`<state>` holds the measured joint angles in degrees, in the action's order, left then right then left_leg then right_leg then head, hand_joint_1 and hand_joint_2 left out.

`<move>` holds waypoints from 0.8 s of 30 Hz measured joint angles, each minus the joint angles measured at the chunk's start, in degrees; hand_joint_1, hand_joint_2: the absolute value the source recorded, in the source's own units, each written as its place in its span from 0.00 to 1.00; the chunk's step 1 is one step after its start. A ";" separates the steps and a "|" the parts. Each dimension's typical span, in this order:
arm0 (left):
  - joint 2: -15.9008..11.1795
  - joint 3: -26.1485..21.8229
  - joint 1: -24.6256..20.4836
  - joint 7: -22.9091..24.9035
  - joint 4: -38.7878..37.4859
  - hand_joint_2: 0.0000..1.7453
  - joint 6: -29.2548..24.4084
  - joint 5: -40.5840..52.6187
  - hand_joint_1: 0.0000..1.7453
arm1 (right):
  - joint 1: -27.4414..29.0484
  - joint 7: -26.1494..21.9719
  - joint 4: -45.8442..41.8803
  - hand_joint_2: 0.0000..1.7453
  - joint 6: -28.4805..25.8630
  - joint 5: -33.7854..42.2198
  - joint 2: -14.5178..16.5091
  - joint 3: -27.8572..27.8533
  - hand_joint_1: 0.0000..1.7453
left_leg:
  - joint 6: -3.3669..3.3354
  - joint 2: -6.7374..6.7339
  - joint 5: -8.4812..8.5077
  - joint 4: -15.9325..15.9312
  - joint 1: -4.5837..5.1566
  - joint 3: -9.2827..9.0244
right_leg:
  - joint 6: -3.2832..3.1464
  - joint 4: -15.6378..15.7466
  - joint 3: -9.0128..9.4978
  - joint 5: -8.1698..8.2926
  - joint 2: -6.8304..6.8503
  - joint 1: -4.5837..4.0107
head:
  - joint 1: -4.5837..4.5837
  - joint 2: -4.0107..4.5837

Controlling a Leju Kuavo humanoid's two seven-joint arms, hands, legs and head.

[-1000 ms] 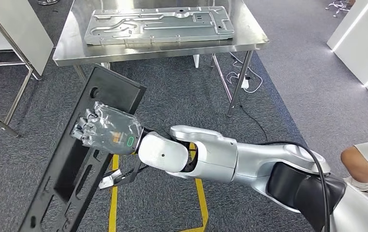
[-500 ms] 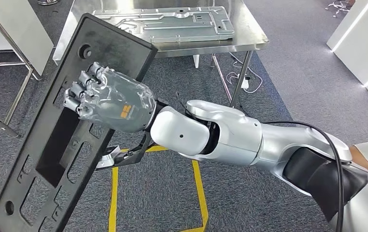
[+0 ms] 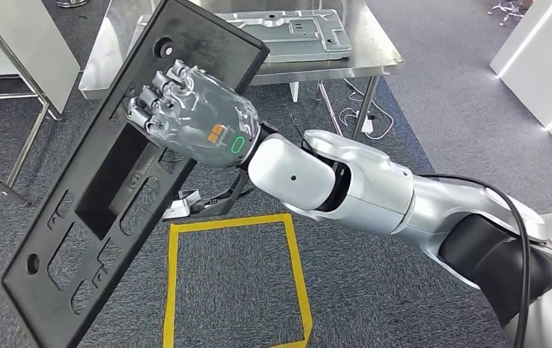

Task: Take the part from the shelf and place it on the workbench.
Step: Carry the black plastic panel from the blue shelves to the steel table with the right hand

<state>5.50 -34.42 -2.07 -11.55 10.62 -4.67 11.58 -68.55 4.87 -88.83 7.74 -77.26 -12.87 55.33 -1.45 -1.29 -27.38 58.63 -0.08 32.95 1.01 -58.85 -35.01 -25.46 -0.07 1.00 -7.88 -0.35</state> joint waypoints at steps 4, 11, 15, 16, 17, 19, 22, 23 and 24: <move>0.03 -0.24 -0.01 -0.52 0.00 0.00 0.55 0.01 0.00 | 0.40 0.01 0.12 1.00 -0.06 0.01 -0.67 -0.38 1.00 | -0.85 0.01 -0.40 -0.37 -0.03 0.12 | 0.64 -0.33 0.09 0.59 -0.01 0.14 | 0.00 0.00; 0.18 -0.44 0.04 -0.54 0.00 0.00 0.51 0.01 0.00 | 1.00 0.00 0.25 1.00 -0.21 0.02 -2.24 -2.14 1.00 | -1.94 -0.20 -1.86 -1.52 -0.66 -2.92 | 1.77 -14.93 -8.45 -4.63 -0.01 0.47 | 0.01 0.02; 0.29 -0.48 0.20 -0.53 0.00 0.00 0.52 0.19 0.00 | 2.00 -0.01 0.28 1.00 -0.42 0.01 -3.02 -2.36 1.00 | -0.66 -0.28 -4.11 -1.51 -1.17 -5.97 | 2.19 -7.48 -7.13 1.41 0.48 0.81 | -0.01 0.02; 0.33 -0.49 0.20 -0.51 0.00 0.00 0.54 0.30 0.00 | 2.42 0.01 0.31 1.00 -0.65 -0.02 -3.35 -2.56 1.00 | -0.26 -0.31 -4.74 -1.58 -1.28 -6.73 | 2.00 -4.06 -5.97 2.86 0.82 0.60 | 0.04 0.03; 0.36 -0.50 0.16 -0.48 0.00 0.00 0.57 0.39 0.00 | 2.87 0.03 0.35 1.00 -0.95 -0.04 -3.64 -2.76 1.00 | 0.19 -0.39 -5.26 -1.84 -1.34 -7.26 | 1.51 -1.85 -5.18 3.62 1.12 0.29 | 0.04 0.02; 0.36 -0.52 -0.01 -0.43 0.00 0.00 0.61 0.58 0.00 | 3.74 0.08 0.41 1.00 -1.64 -0.05 -4.06 -3.07 1.00 | 1.12 -0.64 -5.61 -2.40 -1.24 -8.31 | 0.23 -0.74 -4.57 2.92 1.09 -0.30 | 0.05 0.01; 0.37 -0.56 -0.19 -0.43 0.00 0.00 0.69 0.91 0.00 | 4.14 0.09 0.45 1.00 -2.13 0.37 -4.77 -4.08 1.00 | 1.91 -0.42 -4.08 1.66 -1.32 -7.34 | -1.50 -0.22 -2.25 1.30 0.36 -0.16 | 0.03 -0.01; 0.37 -0.58 -0.21 -0.42 0.00 0.00 0.73 0.95 0.00 | 4.13 0.08 0.55 1.00 -2.10 0.66 -4.99 -4.64 1.00 | 1.96 -0.08 -3.57 5.15 -1.40 -5.28 | -1.94 0.02 -1.15 0.64 0.22 -0.16 | 0.04 -0.01; 0.37 -0.62 -0.19 -0.40 0.00 0.00 0.75 0.96 0.00 | 4.14 0.08 0.68 1.00 -2.07 0.92 -5.14 -5.15 1.00 | 1.93 0.31 -3.65 8.92 -1.45 -2.58 | -2.25 0.32 -0.08 -0.07 0.09 -0.21 | 0.04 -0.01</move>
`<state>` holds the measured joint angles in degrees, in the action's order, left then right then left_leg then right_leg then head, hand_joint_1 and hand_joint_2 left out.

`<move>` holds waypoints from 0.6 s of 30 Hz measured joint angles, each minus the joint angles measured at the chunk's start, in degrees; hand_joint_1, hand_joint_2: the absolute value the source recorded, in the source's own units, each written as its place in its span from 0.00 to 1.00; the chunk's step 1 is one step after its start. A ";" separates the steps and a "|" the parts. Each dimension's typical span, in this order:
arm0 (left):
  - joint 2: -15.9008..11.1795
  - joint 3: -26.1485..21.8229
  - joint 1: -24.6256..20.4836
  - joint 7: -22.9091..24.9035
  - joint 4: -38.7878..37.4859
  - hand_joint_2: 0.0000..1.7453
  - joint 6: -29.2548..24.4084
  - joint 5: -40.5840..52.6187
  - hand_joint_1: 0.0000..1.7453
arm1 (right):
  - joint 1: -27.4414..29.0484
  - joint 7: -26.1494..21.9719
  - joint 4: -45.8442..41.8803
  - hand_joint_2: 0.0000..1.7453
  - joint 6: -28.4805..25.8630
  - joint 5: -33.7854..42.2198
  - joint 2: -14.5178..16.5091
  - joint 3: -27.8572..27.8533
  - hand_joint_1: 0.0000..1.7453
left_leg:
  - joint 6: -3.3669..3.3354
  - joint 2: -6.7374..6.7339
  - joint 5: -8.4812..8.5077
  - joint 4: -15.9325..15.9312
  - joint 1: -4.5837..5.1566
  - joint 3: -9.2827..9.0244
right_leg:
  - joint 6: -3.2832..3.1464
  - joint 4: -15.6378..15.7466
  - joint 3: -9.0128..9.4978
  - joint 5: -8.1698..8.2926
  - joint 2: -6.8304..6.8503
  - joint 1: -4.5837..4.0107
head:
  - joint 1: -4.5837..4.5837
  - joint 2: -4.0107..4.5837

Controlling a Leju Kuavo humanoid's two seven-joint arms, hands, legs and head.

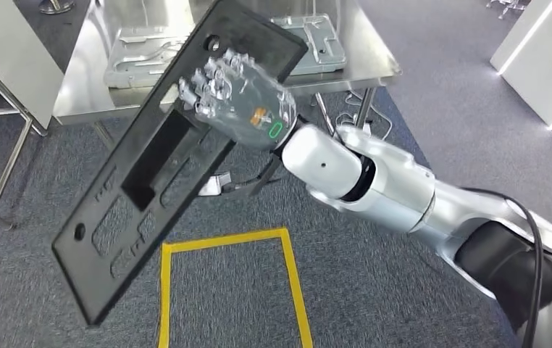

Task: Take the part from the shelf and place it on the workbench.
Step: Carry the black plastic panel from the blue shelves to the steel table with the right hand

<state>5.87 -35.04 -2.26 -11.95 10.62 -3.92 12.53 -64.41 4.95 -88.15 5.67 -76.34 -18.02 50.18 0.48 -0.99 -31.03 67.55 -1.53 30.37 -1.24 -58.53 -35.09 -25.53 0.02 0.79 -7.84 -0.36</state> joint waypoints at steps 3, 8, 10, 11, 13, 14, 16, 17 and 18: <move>-0.01 -0.17 0.28 0.22 0.00 0.00 0.03 0.01 0.00 | 0.30 -0.06 0.50 1.00 0.03 0.42 -0.38 -0.83 1.00 | -0.07 0.52 -5.85 6.23 0.22 7.43 | -0.31 0.99 4.07 -2.52 -0.62 -0.20 | 0.01 0.01; -0.02 -0.45 1.22 0.74 -0.01 0.00 0.13 0.13 0.00 | 1.34 -0.55 1.76 1.00 0.22 0.26 -0.94 -1.04 1.00 | -1.01 0.72 1.89 -4.52 0.51 10.44 | 0.39 2.53 12.49 -8.05 -1.57 -0.31 | -0.01 0.01; -0.02 -0.68 1.12 0.94 0.01 0.00 0.21 0.22 0.00 | 1.63 -0.76 2.28 1.00 0.25 0.18 -1.10 -1.06 1.00 | -1.51 0.79 9.10 -7.44 1.02 9.07 | 1.19 2.98 15.33 -9.81 -1.99 -0.27 | -0.02 0.01; -0.05 -0.76 0.86 1.01 0.06 0.00 0.24 0.25 0.00 | 1.37 -0.88 2.30 1.00 0.23 0.13 -1.14 -1.18 1.00 | -1.84 0.80 8.81 -7.65 1.29 8.27 | 1.66 2.42 16.18 -9.74 -2.13 -0.22 | -0.04 0.01; -0.11 -0.89 0.26 1.06 0.19 0.00 0.24 0.34 0.00 | 0.05 -1.05 1.99 1.00 0.22 0.07 -1.21 -1.69 1.00 | -2.77 0.84 7.56 -8.00 1.40 6.42 | 2.38 -1.38 15.40 -8.06 -1.78 0.05 | 0.01 0.01; -0.16 -1.00 0.04 1.07 0.24 0.00 0.19 0.39 0.00 | -0.54 -1.11 1.90 1.00 0.22 0.05 -1.23 -1.96 1.00 | -3.15 0.83 7.22 -8.19 1.40 5.67 | 2.65 -4.54 13.49 -7.29 -1.40 0.13 | 0.02 0.00; -0.22 -1.21 -0.20 1.09 0.26 0.00 -0.02 0.50 0.00 | -0.52 -1.14 2.03 1.00 0.23 0.06 -1.29 -2.21 1.00 | -3.62 0.84 6.51 -8.73 1.31 4.07 | 3.07 -11.01 8.56 -8.62 -0.63 0.13 | 0.07 0.01; -0.24 -1.27 -0.18 1.11 0.26 0.00 -0.12 0.55 0.00 | -0.02 -1.16 2.19 1.00 0.23 0.06 -1.33 -2.20 1.00 | -3.72 0.93 5.99 -9.00 1.30 3.35 | 3.20 -13.46 5.84 -10.71 -0.46 0.08 | 0.08 0.01; -0.25 -1.30 -0.17 1.12 0.26 0.00 -0.19 0.59 0.00 | 0.56 -1.19 2.37 1.00 0.26 0.06 -1.37 -2.16 1.00 | -3.78 1.05 5.42 -9.20 1.31 2.60 | 3.24 -14.85 3.40 -13.00 -0.40 0.03 | 0.08 0.01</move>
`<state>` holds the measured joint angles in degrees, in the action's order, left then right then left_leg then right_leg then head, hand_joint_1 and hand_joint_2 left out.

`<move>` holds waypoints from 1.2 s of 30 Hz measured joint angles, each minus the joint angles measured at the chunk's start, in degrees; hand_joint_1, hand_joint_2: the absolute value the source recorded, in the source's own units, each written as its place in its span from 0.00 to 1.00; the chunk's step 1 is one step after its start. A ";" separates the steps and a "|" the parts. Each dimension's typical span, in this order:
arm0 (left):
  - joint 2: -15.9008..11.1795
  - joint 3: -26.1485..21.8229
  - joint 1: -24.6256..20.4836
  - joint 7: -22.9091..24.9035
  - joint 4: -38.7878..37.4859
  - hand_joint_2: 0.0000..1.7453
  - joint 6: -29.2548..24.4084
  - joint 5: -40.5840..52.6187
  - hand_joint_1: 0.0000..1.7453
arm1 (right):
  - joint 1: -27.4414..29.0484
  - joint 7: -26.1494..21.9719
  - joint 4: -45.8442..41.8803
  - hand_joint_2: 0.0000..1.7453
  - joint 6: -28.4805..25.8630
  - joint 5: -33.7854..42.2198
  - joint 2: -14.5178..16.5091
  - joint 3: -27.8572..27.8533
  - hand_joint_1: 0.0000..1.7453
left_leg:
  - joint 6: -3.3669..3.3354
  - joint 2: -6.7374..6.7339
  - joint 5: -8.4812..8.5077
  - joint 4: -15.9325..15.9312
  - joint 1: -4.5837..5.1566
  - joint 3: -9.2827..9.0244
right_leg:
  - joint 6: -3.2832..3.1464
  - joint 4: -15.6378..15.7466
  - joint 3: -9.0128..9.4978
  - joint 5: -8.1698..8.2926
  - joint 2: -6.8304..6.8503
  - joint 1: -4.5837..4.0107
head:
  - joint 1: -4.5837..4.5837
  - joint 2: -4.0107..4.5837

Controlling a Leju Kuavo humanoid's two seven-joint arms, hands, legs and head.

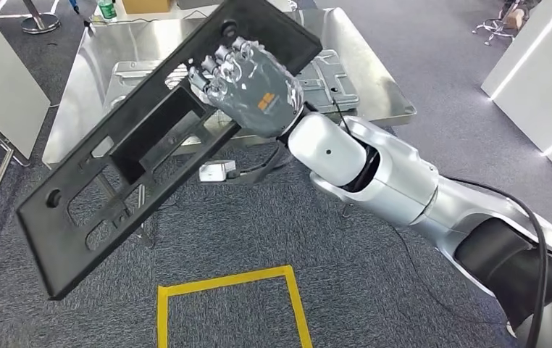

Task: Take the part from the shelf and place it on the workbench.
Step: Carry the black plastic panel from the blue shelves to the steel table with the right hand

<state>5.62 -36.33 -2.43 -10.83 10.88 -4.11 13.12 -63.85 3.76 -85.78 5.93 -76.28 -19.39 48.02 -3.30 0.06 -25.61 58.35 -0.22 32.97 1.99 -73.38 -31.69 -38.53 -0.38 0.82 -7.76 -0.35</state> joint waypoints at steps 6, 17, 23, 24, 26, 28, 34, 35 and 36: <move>0.41 -0.08 0.69 0.04 -0.03 0.00 -0.03 0.09 0.00 | 0.94 -0.12 0.74 1.00 0.02 -0.01 -0.38 0.04 1.00 | 0.27 0.42 -3.59 -0.38 0.50 -3.96 | -2.83 12.62 -4.58 11.29 -0.19 -1.53 | 0.05 0.01; 0.38 -0.27 0.44 -0.03 -0.04 0.00 -0.46 0.26 0.00 | 2.08 -0.13 1.42 1.00 0.00 -0.01 -0.61 0.16 1.00 | 3.85 0.31 -7.47 13.15 -0.74 7.59 | -3.87 18.80 2.77 12.10 -0.24 -0.37 | -0.04 0.00; 0.31 -0.73 0.87 -0.05 -0.09 0.00 -0.39 0.07 0.00 | 2.76 -0.27 1.93 1.00 -0.01 0.13 -0.96 0.28 1.00 | 3.95 -0.14 5.78 0.50 -1.57 7.36 | -1.25 16.47 4.51 7.34 -0.48 -0.02 | -0.01 0.01; 0.31 -0.84 0.76 -0.13 -0.09 0.00 -0.27 0.02 0.00 | 2.69 -0.41 1.87 1.00 0.04 0.25 -1.20 0.26 1.00 | 3.41 -0.08 5.23 0.82 -1.46 7.43 | -0.84 16.50 4.45 6.95 -0.50 0.03 | 0.01 0.00; 0.32 -1.08 0.69 -0.46 -0.07 0.00 0.05 -0.03 0.00 | 2.40 -0.70 1.60 1.00 0.20 0.59 -1.89 0.07 1.00 | 2.53 0.05 4.45 0.97 -1.46 7.14 | -0.18 15.71 4.42 6.07 -0.35 0.30 | -0.02 0.00; 0.31 -1.29 0.67 -0.80 -0.05 0.00 0.25 -0.07 0.00 | 2.00 -0.88 1.38 1.00 0.40 0.94 -2.64 -0.30 1.00 | 1.77 0.17 3.24 0.84 -1.48 6.26 | 0.26 10.51 1.71 4.42 -0.12 0.46 | -0.04 0.00; 0.31 -1.64 0.79 -0.89 -0.06 0.00 0.07 -0.09 0.00 | 2.63 -1.40 1.38 1.00 0.99 1.16 -3.86 -0.59 1.00 | 1.25 0.28 -0.81 0.80 -0.76 1.13 | -0.54 3.78 -8.10 10.18 0.09 -0.08 | -0.02 0.00; 0.42 -1.68 0.90 -0.87 -0.09 0.00 0.06 -0.09 0.00 | 2.66 -1.42 1.39 1.00 0.99 1.16 -4.02 -0.59 1.00 | 1.30 0.26 -1.49 0.65 -0.74 0.11 | -1.23 7.48 -7.18 12.99 0.22 -0.43 | 0.01 0.00; 0.53 -1.70 0.97 -0.88 -0.10 0.00 0.05 -0.09 0.00 | 2.63 -1.40 1.40 1.00 0.99 1.16 -4.16 -0.59 1.00 | 1.47 0.27 -2.03 0.41 -0.78 -0.76 | -1.96 10.68 -6.11 14.91 0.39 -0.87 | 0.04 0.00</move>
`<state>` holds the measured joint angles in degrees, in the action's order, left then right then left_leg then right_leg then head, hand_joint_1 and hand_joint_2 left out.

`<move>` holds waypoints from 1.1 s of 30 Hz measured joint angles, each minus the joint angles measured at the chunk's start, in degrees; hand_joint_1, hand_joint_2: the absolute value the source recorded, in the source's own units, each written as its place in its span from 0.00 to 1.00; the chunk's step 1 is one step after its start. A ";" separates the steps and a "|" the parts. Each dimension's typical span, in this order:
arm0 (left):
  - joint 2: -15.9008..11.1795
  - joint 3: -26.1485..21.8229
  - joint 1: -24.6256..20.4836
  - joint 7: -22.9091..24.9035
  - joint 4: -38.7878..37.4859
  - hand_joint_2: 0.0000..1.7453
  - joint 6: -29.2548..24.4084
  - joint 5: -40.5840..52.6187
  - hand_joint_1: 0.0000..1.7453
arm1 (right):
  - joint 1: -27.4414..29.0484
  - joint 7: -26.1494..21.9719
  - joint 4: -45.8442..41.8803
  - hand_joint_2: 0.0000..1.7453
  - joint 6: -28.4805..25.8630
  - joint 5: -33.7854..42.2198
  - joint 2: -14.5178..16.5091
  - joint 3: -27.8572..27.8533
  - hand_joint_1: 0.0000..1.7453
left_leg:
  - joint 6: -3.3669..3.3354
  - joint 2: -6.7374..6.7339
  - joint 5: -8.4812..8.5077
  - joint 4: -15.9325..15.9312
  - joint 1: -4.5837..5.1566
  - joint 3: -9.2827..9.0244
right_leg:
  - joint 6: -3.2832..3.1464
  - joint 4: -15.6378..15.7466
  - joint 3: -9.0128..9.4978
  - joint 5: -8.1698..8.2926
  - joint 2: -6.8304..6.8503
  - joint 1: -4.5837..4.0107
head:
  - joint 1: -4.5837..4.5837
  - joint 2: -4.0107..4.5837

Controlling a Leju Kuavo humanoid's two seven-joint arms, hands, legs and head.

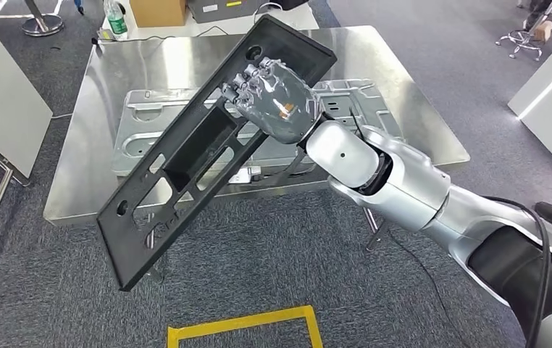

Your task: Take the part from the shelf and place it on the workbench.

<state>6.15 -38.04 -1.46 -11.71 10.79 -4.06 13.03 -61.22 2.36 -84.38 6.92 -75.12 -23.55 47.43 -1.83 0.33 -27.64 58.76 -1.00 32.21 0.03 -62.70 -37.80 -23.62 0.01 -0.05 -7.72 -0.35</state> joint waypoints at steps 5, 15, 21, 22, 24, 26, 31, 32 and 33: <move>0.14 -0.06 -0.45 -0.05 0.11 0.00 -0.02 0.03 0.00 | -0.39 -0.02 -0.21 1.00 -0.05 0.05 -0.28 -0.04 1.00 | 1.72 -0.41 -1.72 -1.42 -0.04 -2.35 | -2.00 5.88 4.54 -1.87 0.23 -0.55 | 0.05 0.01; -0.12 -0.34 0.05 -0.46 0.15 0.00 0.32 0.56 0.00 | -0.44 -0.36 0.26 1.00 1.74 1.90 -0.75 -0.15 1.00 | 2.17 -0.36 8.73 5.10 0.12 9.63 | -0.93 8.71 16.34 -9.71 -0.22 0.17 | 0.09 0.02; -0.17 -0.91 -0.10 -0.69 0.05 0.00 0.53 0.76 0.00 | -1.08 -0.29 1.74 1.00 2.33 4.31 -1.49 -0.72 1.00 | 0.40 0.15 4.96 2.20 0.38 6.80 | 1.02 6.50 16.06 -12.37 -0.40 0.48 | 0.01 -0.03; -0.19 -1.01 -0.09 -0.80 0.07 0.00 0.60 0.81 0.00 | -1.23 -0.24 2.31 1.00 2.23 4.89 -1.82 -1.27 1.00 | 0.19 0.34 3.97 1.17 0.13 5.65 | 1.52 3.97 14.83 -13.49 -0.41 0.64 | 0.01 -0.03; -0.20 -1.17 0.22 -0.96 0.08 0.00 0.77 0.89 0.00 | -0.79 -0.08 4.08 1.00 1.88 5.94 -2.62 -2.51 1.00 | -0.19 0.76 2.63 -0.16 -0.15 3.53 | 2.78 -3.57 10.19 -16.05 -0.27 1.20 | -0.01 -0.05; -0.17 -1.31 0.71 -0.97 0.04 0.00 0.86 0.95 0.00 | 0.88 -0.04 6.23 1.00 1.55 6.52 -3.28 -3.07 1.00 | -0.20 1.17 1.75 -1.02 -0.40 1.30 | 3.54 -8.36 6.07 -15.57 -0.11 1.73 | -0.04 -0.05; 0.33 -1.48 1.34 -0.94 -0.13 0.00 0.98 1.04 0.00 | 2.52 -0.17 8.68 1.00 1.34 6.91 -4.57 -3.58 1.00 | 0.44 1.75 0.04 -1.89 -0.86 -1.67 | 1.16 2.07 3.51 -0.78 0.11 0.97 | 0.01 -0.03; 0.46 -1.50 1.44 -0.93 -0.21 0.00 0.99 1.05 0.00 | 2.70 -0.19 8.97 1.00 1.33 6.94 -4.78 -3.66 1.00 | 0.64 1.77 -0.05 -1.98 -0.95 -1.59 | 0.88 2.47 3.37 -0.07 0.15 0.70 | 0.02 -0.03; 0.54 -1.53 1.52 -0.91 -0.29 0.00 1.00 1.05 0.00 | 2.80 -0.19 9.22 1.00 1.31 6.99 -4.91 -3.68 1.00 | 0.85 1.77 0.01 -2.06 -0.98 -1.29 | 0.82 2.44 3.16 0.37 0.15 0.48 | -0.01 -0.03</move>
<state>6.69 -39.57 0.05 -12.62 10.50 -3.06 14.08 -58.42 2.16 -75.16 8.23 -68.13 -28.46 43.75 -0.97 2.10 -27.64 56.71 -1.98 30.92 0.85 -60.25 -34.65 -23.25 0.16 0.42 -7.72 -0.38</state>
